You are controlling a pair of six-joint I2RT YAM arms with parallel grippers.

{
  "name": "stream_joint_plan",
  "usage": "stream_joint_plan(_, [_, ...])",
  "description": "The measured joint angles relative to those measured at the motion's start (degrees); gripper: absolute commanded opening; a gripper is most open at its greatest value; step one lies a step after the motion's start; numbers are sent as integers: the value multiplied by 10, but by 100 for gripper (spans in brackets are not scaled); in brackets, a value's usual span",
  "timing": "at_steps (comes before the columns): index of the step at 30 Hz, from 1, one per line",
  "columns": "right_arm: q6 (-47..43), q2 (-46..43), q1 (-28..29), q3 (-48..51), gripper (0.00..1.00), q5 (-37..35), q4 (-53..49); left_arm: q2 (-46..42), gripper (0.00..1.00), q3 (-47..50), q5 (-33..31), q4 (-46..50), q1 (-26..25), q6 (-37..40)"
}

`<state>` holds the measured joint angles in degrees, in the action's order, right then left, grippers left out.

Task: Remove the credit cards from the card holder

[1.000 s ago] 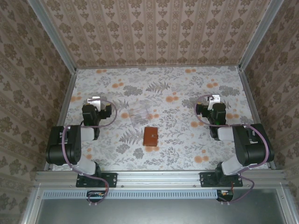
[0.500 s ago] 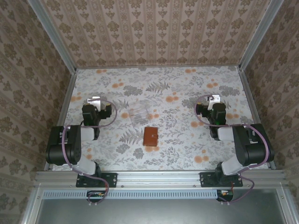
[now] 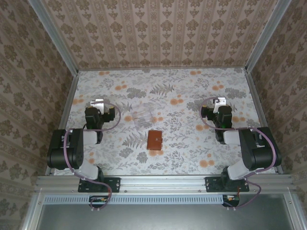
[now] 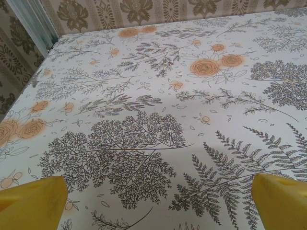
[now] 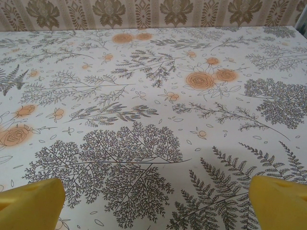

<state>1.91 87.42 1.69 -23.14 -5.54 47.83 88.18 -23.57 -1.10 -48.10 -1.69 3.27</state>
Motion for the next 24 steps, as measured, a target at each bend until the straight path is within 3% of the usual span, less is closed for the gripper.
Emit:
stream_joint_plan(14, [0,-1,0,0,100,-2,-3,0,100,0,4,0,6,0])
stream_joint_plan(19, [3,-48,3,-31,100,-20,-103,-21,100,0,-38,18,-22,5])
stream_joint_plan(24, [14,-112,13,-73,100,-34,-192,-97,100,-20,-109,112,-79,15])
